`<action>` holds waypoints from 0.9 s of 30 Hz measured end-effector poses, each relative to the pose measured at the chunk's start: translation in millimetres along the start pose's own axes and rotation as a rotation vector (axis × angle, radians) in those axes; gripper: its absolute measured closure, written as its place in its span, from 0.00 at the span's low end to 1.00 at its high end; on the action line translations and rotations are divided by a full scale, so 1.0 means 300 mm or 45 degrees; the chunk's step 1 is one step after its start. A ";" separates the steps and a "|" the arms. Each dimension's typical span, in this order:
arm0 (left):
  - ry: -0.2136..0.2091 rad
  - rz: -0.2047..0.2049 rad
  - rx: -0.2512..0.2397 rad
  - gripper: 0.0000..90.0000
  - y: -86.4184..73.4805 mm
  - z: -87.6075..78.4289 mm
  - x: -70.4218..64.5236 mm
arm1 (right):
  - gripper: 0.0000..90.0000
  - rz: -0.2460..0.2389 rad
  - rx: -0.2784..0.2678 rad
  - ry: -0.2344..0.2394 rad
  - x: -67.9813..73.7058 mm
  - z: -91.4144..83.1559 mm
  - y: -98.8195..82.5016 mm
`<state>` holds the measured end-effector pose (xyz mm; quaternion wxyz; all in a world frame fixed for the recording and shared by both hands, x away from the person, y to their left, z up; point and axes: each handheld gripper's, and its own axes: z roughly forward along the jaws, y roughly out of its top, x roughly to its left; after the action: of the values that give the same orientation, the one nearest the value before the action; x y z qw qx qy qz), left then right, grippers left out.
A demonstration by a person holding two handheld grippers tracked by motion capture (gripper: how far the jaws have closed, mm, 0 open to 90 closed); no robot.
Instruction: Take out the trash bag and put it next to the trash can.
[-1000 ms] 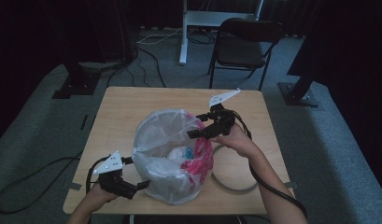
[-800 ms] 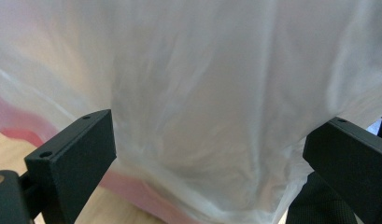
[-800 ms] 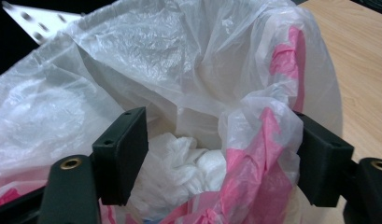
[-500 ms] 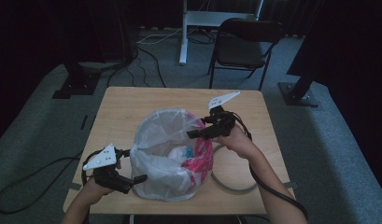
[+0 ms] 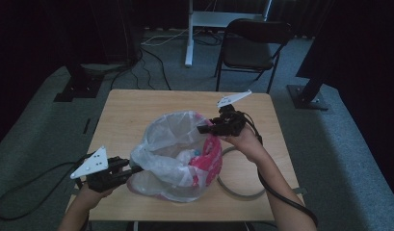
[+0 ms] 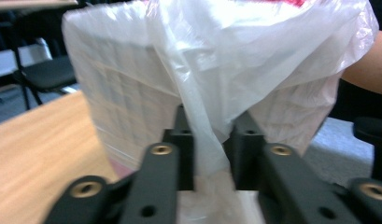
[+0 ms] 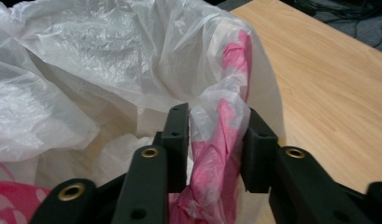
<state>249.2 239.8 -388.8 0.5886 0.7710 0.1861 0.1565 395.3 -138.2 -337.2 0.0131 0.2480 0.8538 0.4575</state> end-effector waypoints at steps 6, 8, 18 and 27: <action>-0.008 0.045 -0.070 0.93 0.051 -0.045 -0.005 | 0.81 -0.014 -0.036 -0.023 0.003 -0.018 0.014; -0.004 0.053 -0.106 0.97 0.071 -0.058 -0.008 | 0.83 -0.004 -0.067 -0.021 0.002 -0.024 0.017; 0.031 0.149 -0.083 0.97 0.171 -0.036 -0.031 | 0.97 0.018 -0.207 -0.047 -0.011 -0.103 0.050; 0.058 0.144 -0.066 0.97 0.268 0.051 -0.038 | 0.98 -0.040 -0.290 0.230 0.066 -0.111 0.095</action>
<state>254.5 202.4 -315.4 0.5941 0.7610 0.1516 0.2118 381.3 -142.4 -291.5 -0.0285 0.1891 0.7978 0.5717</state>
